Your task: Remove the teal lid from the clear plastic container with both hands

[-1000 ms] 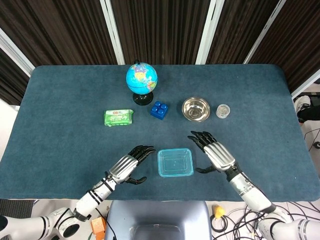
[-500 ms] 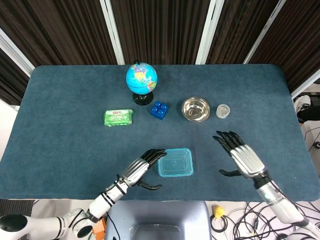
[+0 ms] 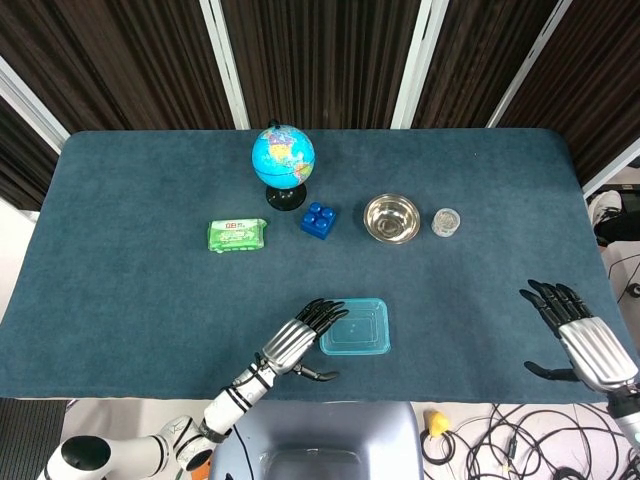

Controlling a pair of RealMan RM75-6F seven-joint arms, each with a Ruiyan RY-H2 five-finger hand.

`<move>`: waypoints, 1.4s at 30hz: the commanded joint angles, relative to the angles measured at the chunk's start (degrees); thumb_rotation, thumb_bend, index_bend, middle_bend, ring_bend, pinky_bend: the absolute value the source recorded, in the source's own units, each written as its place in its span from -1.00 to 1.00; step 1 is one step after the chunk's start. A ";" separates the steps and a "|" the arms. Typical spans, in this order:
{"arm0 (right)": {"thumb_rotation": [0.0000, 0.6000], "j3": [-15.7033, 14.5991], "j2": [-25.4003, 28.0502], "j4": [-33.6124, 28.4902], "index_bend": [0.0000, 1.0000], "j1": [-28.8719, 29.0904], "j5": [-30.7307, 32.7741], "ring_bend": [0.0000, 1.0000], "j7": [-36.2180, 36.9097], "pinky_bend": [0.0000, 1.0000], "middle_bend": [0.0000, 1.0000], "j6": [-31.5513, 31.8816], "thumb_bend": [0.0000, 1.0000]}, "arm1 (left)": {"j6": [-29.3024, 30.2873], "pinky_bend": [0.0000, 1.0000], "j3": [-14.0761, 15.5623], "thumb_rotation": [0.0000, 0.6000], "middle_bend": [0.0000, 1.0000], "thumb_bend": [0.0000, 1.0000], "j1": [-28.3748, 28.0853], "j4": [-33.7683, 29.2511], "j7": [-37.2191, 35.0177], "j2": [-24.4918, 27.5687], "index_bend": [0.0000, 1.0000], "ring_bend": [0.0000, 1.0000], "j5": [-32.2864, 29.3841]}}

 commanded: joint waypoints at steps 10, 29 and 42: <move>1.00 -1.10 1.92 -0.19 -1.00 0.85 0.24 -1.00 3.58 -1.00 -1.00 -5.09 -0.92 | 1.39 -1.00 -2.58 0.42 -1.00 -0.71 -1.23 12.85 -1.32 -8.13 -1.00 -1.00 -1.74; 1.00 -0.90 3.50 -0.79 -1.00 1.08 1.22 -1.00 4.50 -1.00 -1.00 -7.93 -0.92 | -1.09 -1.00 -2.06 1.00 -0.65 -0.65 -3.02 13.98 -4.19 -10.72 -0.34 -1.00 -5.02; 1.00 1.56 -0.06 -3.41 -1.00 3.72 -0.94 -1.00 -1.15 -1.00 -1.00 -8.69 -0.92 | 1.66 -0.62 0.03 1.00 0.13 -0.54 -1.84 13.02 -2.69 -10.72 0.18 -0.45 -4.63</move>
